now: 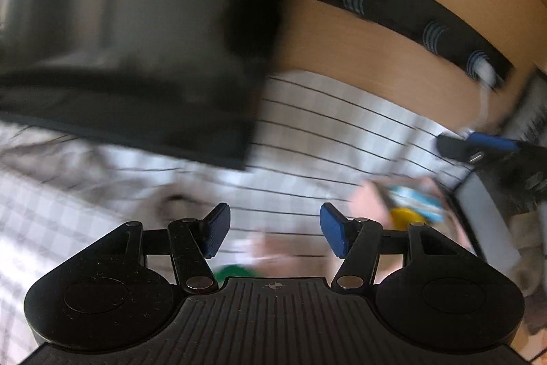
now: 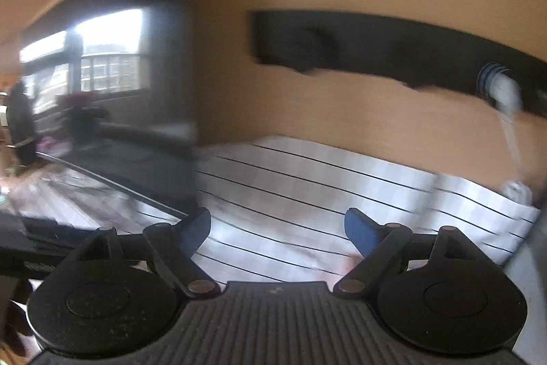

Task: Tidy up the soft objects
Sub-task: 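Move the left tool to the black bead bracelet while the right tool moves to the pink cloth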

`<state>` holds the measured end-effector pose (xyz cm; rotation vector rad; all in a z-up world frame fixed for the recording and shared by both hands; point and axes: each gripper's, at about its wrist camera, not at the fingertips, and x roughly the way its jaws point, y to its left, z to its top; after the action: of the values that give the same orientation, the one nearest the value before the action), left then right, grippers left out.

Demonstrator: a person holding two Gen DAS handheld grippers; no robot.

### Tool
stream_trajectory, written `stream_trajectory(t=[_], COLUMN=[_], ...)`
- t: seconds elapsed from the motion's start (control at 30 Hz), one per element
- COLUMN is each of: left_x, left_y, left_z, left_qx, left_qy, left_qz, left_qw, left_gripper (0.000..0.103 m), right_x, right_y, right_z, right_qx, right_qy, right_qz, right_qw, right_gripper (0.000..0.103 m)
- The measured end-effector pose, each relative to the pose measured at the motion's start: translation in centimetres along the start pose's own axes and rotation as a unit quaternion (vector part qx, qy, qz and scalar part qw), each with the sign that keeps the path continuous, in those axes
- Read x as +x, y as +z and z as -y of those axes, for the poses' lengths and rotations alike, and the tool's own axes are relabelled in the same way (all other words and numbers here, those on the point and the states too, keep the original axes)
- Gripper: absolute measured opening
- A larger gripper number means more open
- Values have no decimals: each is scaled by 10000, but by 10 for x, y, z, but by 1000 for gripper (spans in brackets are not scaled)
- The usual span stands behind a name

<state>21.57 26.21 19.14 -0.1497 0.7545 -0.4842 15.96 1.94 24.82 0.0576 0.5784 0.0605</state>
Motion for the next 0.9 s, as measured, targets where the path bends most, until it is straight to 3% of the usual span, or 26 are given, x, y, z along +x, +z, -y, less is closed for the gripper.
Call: stream_trajectory(t=[0.1,0.3,0.43,0.47,0.5,0.57,0.7,0.73,0.9], left_x=[-8,12,31,35,44,58,90,102,156], left_y=[-5,-22,-28,-28,-25,-19,-8,-5,8], left_z=[-59,-118,-116,-112,-108,-98,-88,-88,-80], left_qx=[-338,-763,-444,-343,-174,158,409,329,733], left_qy=[53,-245,-330,-333,-309,-307,-379,-311,295], left_qz=[-84,-428,-575,-589,-603,-604,-703,-803,-1122], left_qw=[9994,9959,9968,9971,9975,9976,9960,9957,9905], left_gripper=[63,63,63,63,63,63,51,46,45], right_x=[17,48,69,76,83,91,107,112,141], right_y=[30,63,65,63,61,54,45,43,31], right_z=[-43,-83,-72,-69,-66,-61,-43,-37,-13], right_qx=[133,-497,-588,-594,-638,-705,-811,-860,-890], right_qy=[454,421,622,611,600,661,872,915,1164], right_qz=[-220,-616,-1124,-1226,-1350,-1537,-1578,-1573,-1654], right_qw=[9986,9960,9900,9888,9870,9834,9803,9795,9753], right_gripper=[86,86,85,79,61,46,46,46,46])
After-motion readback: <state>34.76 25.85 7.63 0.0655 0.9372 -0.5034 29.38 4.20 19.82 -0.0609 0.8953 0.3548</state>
